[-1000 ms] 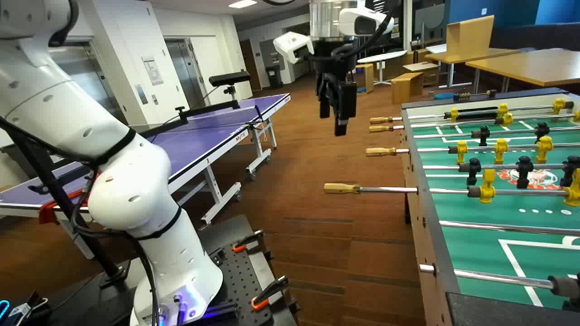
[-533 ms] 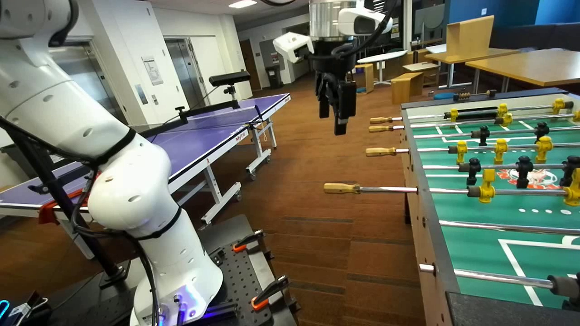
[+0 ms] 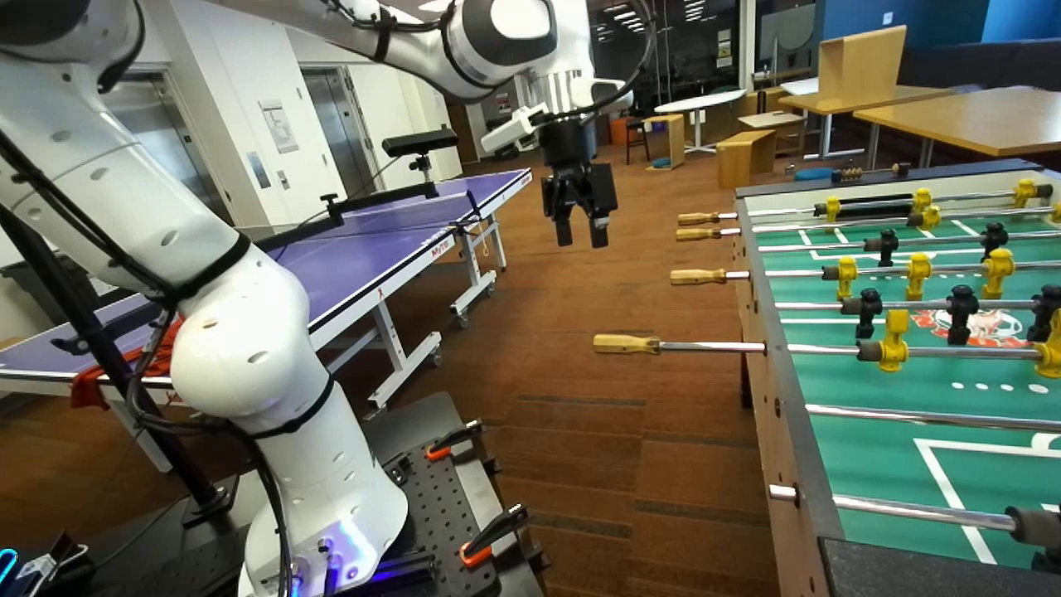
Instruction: Turn the right rod clockwise
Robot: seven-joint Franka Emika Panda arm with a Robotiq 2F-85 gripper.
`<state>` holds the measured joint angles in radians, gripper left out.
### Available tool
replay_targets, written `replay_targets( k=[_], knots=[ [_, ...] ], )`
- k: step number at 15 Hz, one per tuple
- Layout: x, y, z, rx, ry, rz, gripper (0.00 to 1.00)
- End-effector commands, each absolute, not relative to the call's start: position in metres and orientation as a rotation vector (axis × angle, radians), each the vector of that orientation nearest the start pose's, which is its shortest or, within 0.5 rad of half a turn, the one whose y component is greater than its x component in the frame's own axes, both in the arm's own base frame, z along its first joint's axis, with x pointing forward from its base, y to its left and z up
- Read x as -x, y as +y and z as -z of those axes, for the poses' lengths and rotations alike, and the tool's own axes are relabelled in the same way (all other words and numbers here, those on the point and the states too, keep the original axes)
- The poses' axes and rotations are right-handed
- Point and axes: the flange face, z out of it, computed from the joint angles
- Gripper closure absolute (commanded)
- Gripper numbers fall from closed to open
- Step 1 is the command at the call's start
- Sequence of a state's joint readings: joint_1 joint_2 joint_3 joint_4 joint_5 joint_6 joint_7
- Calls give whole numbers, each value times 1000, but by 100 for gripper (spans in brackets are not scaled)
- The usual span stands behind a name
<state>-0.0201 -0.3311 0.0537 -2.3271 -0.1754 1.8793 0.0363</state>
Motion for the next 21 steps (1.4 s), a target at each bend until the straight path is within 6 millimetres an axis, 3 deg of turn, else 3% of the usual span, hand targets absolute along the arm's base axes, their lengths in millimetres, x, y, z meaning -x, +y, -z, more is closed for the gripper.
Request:
replay_targets(
  k=[1,4,7,13,15,21],
  knots=[
    [-428,61,-416,3473,-315,-112,0],
    [-411,103,-375,3570,-572,2,0],
    [-395,125,-344,3595,-752,103,0],
    [-396,125,-343,3585,-730,53,0],
    [-397,126,-338,3742,-737,80,0],
    [-380,191,-282,4014,-1034,375,0]
  ],
)
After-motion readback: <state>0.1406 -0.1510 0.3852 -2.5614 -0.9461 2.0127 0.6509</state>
